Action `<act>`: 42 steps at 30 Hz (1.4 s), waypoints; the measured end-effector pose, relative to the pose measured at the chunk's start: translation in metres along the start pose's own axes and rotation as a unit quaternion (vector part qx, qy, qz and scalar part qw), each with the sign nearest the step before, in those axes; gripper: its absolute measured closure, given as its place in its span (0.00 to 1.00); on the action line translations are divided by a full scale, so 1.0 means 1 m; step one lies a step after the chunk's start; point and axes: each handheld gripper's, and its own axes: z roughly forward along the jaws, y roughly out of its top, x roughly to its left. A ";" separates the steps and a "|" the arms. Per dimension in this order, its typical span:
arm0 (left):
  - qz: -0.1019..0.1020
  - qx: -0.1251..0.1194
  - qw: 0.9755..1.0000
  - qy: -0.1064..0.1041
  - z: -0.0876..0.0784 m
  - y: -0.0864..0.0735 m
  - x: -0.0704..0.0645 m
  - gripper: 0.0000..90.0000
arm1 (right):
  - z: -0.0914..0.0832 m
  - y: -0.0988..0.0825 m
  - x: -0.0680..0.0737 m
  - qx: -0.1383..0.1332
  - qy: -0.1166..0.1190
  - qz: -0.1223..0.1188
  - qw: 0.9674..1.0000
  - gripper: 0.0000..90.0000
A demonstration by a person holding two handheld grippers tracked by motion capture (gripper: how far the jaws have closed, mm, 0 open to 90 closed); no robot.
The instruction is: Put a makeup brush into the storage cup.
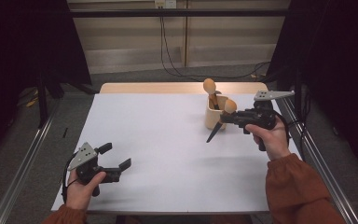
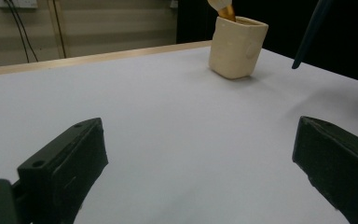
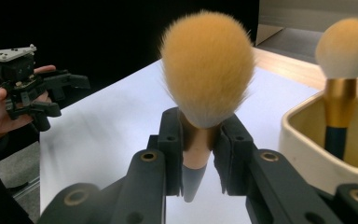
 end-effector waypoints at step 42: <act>0.006 0.007 1.000 -0.003 -0.001 0.001 -0.001 0.03 | -0.013 0.081 -0.051 0.025 -0.123 -0.015 0.992 0.82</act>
